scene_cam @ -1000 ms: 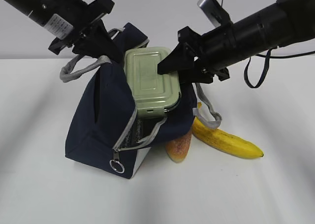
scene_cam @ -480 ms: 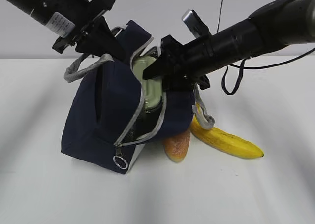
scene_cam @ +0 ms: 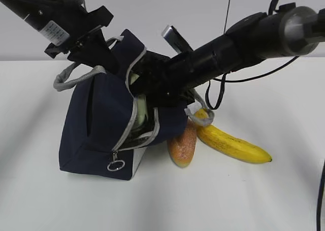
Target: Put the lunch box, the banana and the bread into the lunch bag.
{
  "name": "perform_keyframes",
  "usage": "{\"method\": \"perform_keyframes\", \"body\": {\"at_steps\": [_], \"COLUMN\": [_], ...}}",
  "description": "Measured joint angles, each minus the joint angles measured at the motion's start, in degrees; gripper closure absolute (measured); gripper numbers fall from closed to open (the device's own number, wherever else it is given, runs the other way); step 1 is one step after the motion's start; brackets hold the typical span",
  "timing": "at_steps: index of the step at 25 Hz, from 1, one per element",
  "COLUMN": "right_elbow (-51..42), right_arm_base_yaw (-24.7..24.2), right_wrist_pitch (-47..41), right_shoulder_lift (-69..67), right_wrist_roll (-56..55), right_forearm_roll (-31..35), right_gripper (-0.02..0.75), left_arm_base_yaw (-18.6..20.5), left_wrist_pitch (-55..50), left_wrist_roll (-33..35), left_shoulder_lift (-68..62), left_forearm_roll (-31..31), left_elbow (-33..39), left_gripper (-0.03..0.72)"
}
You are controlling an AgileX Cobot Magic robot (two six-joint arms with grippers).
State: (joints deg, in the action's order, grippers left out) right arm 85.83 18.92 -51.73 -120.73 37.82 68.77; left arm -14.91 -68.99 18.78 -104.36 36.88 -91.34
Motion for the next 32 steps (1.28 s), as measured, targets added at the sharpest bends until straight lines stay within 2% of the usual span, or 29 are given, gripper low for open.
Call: {"method": "perform_keyframes", "body": {"at_steps": [15,18,23,27,32], "right_elbow": [2.49,2.75,3.33,4.04,9.29], "right_arm_base_yaw": [1.47,1.47,1.47,1.34,0.03], "right_wrist_pitch": [3.15,2.97,1.14,0.0,-8.47], "right_shoulder_lift": [-7.05,-7.71,-8.68,-8.91,-9.77], "right_wrist_roll": [-0.73,-0.82,-0.82,-0.82,-1.53], "right_forearm_roll": [1.5,1.74,2.62,2.75,-1.78], "right_gripper": [0.372,0.35,0.272,0.253,0.246], "left_arm_base_yaw": [0.0,0.0,0.0,0.0,0.0], "left_wrist_pitch": [-0.52,-0.62,-0.75,-0.81,-0.86], "left_wrist_roll": [0.0,0.0,0.0,0.0,0.0], "left_shoulder_lift": [0.0,0.0,0.0,0.0,0.0], "left_forearm_roll": [-0.21,-0.26,-0.56,-0.76,-0.76], "left_elbow": [0.0,0.0,0.0,0.0,0.0], "left_gripper": [0.69,0.69,0.69,0.69,0.69]}}
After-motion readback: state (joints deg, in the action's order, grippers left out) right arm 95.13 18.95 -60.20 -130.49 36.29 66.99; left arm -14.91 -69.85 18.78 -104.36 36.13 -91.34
